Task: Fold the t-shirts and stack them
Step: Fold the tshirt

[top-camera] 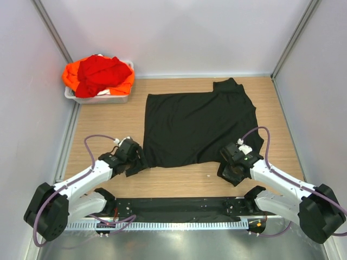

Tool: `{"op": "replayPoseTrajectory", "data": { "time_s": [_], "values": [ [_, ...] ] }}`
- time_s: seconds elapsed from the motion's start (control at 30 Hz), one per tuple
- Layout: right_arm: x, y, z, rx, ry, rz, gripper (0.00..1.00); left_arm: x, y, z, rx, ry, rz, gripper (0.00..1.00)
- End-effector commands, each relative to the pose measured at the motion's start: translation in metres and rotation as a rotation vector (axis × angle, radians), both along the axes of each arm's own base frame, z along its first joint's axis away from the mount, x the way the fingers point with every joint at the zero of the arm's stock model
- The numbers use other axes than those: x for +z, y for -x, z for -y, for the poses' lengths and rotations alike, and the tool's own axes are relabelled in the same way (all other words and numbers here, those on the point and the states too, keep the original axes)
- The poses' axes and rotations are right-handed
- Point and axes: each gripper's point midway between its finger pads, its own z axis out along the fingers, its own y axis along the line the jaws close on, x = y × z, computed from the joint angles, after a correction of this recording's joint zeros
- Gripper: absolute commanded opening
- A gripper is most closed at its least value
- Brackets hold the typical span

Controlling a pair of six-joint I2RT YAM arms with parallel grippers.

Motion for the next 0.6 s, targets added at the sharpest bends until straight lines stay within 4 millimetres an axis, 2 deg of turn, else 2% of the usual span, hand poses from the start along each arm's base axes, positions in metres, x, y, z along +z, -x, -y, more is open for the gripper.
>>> {"op": "replayPoseTrajectory", "data": {
  "time_s": [0.0,0.17,0.23,0.3,0.43,0.47,0.57],
  "values": [
    [-0.011,0.005,0.000,0.022,-0.006,-0.016,0.02,0.010,-0.021,0.011,0.022,0.021,0.046,0.66],
    [-0.011,0.006,-0.002,0.035,-0.022,-0.010,0.01,0.002,-0.028,0.025,0.014,0.043,0.006,0.65],
    [-0.010,0.005,-0.002,0.033,-0.026,-0.003,0.02,-0.002,-0.028,0.027,0.007,0.036,-0.005,0.62],
    [-0.010,0.006,-0.002,0.032,-0.029,-0.001,0.01,-0.005,-0.028,0.030,0.002,0.033,-0.013,0.56],
    [-0.010,0.005,-0.002,0.027,-0.032,0.004,0.01,-0.005,-0.030,0.033,-0.004,0.037,-0.016,0.31],
    [-0.010,0.005,-0.002,0.027,-0.031,0.004,0.01,-0.003,-0.031,0.033,-0.008,0.040,-0.011,0.19],
    [-0.007,0.006,-0.004,0.027,-0.044,0.004,0.01,0.002,-0.032,0.033,-0.015,0.030,-0.008,0.00]
  ]
}}
